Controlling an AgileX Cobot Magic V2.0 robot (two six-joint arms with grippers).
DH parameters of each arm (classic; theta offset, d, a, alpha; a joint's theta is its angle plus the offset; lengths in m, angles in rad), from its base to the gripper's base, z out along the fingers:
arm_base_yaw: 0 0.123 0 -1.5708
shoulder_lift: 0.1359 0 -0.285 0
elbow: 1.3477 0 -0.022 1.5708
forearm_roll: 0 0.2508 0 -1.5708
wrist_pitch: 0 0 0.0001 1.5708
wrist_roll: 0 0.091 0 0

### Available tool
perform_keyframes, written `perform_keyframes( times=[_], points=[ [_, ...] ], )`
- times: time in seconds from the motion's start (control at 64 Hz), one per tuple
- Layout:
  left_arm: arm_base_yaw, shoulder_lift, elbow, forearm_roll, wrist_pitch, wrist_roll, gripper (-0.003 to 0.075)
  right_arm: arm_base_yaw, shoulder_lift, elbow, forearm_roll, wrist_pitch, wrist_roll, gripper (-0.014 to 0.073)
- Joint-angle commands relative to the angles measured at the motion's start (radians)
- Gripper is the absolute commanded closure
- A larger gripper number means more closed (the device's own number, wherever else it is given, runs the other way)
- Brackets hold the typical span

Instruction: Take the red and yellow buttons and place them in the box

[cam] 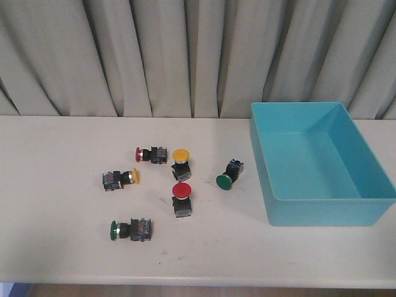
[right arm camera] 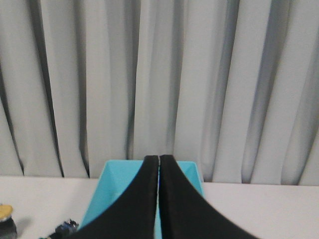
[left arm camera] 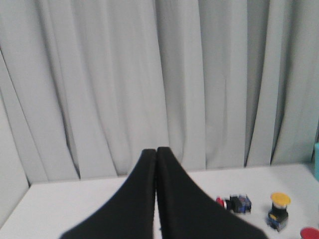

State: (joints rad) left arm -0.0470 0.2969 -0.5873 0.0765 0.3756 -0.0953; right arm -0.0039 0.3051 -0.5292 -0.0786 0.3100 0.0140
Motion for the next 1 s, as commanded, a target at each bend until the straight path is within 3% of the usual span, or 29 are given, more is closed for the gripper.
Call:
perform_keyframes(
  times=[0.0,0.5,0.594,0.656,0.828,0.984],
  points=[
    [-0.005,0.124,-0.12,-0.004,0.026,-0.01,0.0727,-0.003,0.098,-0.094,-0.003,-0.003,-0.024,0.0596],
    [-0.005,0.358,-0.132,-0.003,0.153,-0.008,0.0699,-0.003,0.353,-0.108,0.011,0.242,-0.014,0.058],
    [-0.005,0.39,-0.132,-0.003,0.147,-0.007,0.0624,-0.003,0.384,-0.108,0.011,0.28,-0.014,0.051],
    [-0.005,0.413,-0.132,-0.003,0.138,-0.007,0.0533,-0.003,0.398,-0.108,0.011,0.293,-0.02,0.0442],
    [-0.005,0.474,-0.133,-0.003,0.131,0.029,0.0274,-0.003,0.421,-0.108,0.011,0.295,-0.027,0.0175],
    [-0.048,0.546,-0.136,-0.031,0.127,0.085,0.0155,-0.003,0.427,-0.108,0.011,0.295,-0.027,0.0]
  ],
)
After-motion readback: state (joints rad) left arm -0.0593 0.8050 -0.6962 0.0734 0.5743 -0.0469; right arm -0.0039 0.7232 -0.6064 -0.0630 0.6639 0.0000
